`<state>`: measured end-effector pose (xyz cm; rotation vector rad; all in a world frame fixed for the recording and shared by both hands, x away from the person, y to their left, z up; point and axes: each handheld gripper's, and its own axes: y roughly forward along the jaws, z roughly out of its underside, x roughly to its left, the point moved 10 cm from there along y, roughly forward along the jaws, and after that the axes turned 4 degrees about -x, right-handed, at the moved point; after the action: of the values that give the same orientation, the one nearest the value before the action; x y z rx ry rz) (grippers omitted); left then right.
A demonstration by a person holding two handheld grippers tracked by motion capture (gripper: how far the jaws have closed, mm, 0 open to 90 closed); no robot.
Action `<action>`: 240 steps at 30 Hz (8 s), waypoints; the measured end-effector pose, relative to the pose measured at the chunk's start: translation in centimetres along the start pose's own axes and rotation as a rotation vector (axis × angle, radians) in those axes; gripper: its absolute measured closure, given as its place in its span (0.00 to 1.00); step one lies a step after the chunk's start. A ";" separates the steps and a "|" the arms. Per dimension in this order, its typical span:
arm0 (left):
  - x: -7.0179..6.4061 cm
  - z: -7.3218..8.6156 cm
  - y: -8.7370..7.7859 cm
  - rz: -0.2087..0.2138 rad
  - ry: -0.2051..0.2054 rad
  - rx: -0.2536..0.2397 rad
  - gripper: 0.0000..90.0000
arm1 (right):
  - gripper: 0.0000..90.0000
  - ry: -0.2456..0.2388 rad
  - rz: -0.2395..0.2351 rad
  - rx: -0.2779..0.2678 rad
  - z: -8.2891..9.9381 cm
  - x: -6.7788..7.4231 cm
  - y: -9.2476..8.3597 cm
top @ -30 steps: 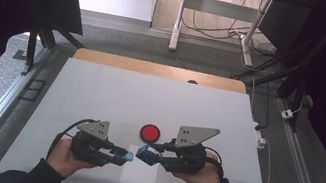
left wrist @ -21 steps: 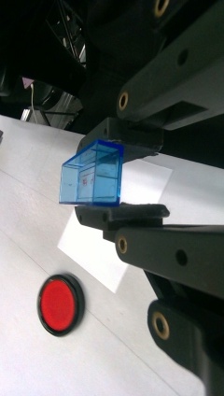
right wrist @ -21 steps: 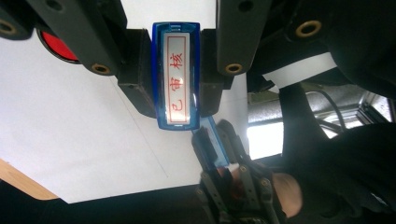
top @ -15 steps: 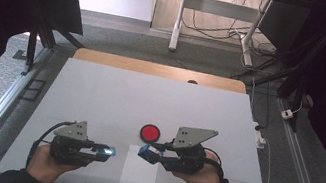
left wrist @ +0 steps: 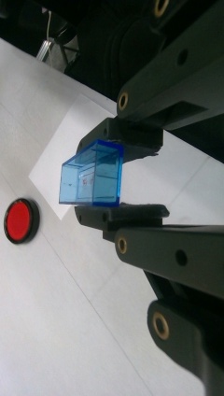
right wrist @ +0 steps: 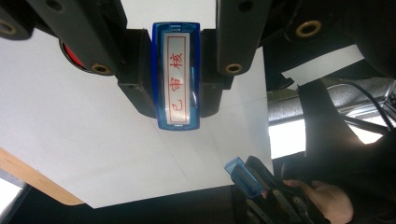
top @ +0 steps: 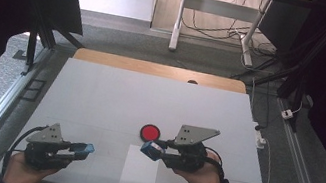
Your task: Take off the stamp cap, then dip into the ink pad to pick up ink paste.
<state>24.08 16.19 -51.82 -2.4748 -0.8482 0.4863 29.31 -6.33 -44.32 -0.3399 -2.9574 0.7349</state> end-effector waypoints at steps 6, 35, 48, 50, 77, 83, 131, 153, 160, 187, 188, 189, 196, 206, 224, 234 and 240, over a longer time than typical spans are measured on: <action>0.6 0.9 -0.5 -0.034 -0.038 0.011 0.76 | 0.79 0.013 0.037 0.002 0.2 -0.5 0.0; 2.2 2.9 -1.4 -0.110 -0.073 0.036 0.76 | 0.79 0.033 0.110 0.036 1.5 -2.2 -0.1; 2.2 3.1 -1.1 -0.081 -0.105 0.058 0.76 | 0.79 0.070 0.160 0.038 1.4 -3.3 0.0; 2.2 3.1 -1.1 -0.080 -0.106 0.059 0.76 | 0.79 0.068 0.162 0.044 1.5 -3.5 0.2; 2.3 3.1 -1.1 -0.070 -0.114 0.056 0.76 | 0.79 0.108 0.232 0.153 3.9 -8.4 4.3; 2.3 3.1 -1.2 -0.071 -0.117 0.055 0.76 | 0.79 0.102 0.230 0.169 4.0 -8.9 5.4; 2.4 3.1 -1.2 -0.066 -0.127 0.052 0.76 | 0.79 0.154 0.262 0.327 7.5 -12.9 10.4; 2.3 3.2 -1.2 -0.065 -0.124 0.057 0.76 | 0.79 0.103 0.301 0.365 7.4 -12.6 10.8; 2.4 3.2 -1.2 -0.062 -0.125 0.058 0.76 | 0.79 0.205 0.253 0.301 7.6 -13.2 10.5; 2.4 3.1 -1.2 -0.061 -0.128 0.051 0.76 | 0.79 0.142 0.260 0.292 6.1 -12.0 10.3; 2.4 3.1 -1.2 -0.061 -0.128 0.051 0.76 | 0.79 0.150 0.258 0.298 6.2 -11.9 10.4; 2.4 3.1 -1.2 -0.061 -0.129 0.051 0.76 | 0.79 0.142 0.253 0.301 6.3 -11.9 10.4; 2.3 3.1 -1.2 -0.059 -0.127 0.051 0.76 | 0.79 0.150 0.247 0.322 7.1 -11.8 10.9; 2.4 3.1 -1.2 -0.058 -0.130 0.051 0.76 | 0.79 0.144 0.247 0.331 7.3 -11.8 11.1; 2.4 3.1 -1.2 -0.053 -0.137 0.050 0.76 | 0.79 0.202 0.223 0.303 7.5 -12.1 11.0; 2.4 3.1 -1.2 -0.049 -0.141 0.050 0.76 | 0.79 0.159 0.254 0.314 7.4 -11.8 11.2; 2.4 3.1 -1.2 -0.045 -0.139 0.048 0.76 | 0.79 0.176 0.244 0.296 7.5 -11.9 11.1</action>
<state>23.82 19.55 -54.10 -2.3948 -0.9329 0.6612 42.16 -2.96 -56.35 -0.7072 -2.6201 1.0910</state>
